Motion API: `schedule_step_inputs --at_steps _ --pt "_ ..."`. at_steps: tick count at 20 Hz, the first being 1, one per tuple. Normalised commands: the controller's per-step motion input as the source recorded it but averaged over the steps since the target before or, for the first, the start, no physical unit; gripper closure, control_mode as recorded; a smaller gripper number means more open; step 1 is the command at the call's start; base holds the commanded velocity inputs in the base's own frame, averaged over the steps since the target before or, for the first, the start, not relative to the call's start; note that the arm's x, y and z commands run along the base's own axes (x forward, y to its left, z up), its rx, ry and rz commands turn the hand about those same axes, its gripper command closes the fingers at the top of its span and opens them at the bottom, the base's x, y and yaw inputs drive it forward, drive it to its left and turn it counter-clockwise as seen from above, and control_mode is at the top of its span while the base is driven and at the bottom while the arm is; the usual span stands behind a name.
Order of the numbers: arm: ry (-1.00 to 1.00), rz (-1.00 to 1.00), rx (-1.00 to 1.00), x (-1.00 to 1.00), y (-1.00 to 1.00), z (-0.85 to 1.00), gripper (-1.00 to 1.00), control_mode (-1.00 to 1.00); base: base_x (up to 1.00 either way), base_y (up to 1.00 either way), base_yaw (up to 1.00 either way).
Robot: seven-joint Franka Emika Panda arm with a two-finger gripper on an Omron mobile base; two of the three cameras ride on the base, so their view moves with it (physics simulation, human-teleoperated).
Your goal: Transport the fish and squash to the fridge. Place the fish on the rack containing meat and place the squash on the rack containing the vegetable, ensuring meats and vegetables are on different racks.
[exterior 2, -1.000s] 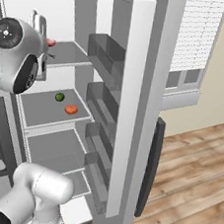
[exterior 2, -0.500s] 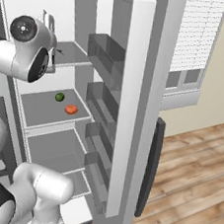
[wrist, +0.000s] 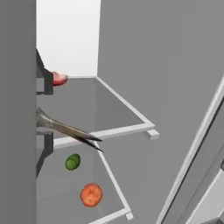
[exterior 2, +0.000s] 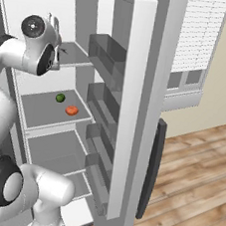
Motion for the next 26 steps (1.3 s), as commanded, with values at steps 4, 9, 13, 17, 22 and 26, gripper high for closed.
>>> schedule_step_inputs --at_steps 4,9,13,17,22,26 --pt "0.08 0.03 0.0 0.7 0.03 -0.05 1.0 -1.0 0.0 0.0 0.0" --pt "0.03 0.0 -0.01 0.69 0.15 -0.15 1.0 -1.0 0.0 0.0 0.0" --pt "0.0 0.0 -0.04 0.46 0.32 -0.28 1.0 -1.0 0.0 0.0 0.0" --pt "0.0 0.0 -0.01 0.37 0.23 -0.37 1.0 -1.0 0.0 0.0 0.0" --pt "0.0 0.0 0.0 0.36 0.12 -0.35 1.0 -1.0 0.0 0.0 0.0" --pt "0.01 0.03 0.0 0.21 0.02 -0.39 1.0 -1.0 0.0 0.0 0.0"
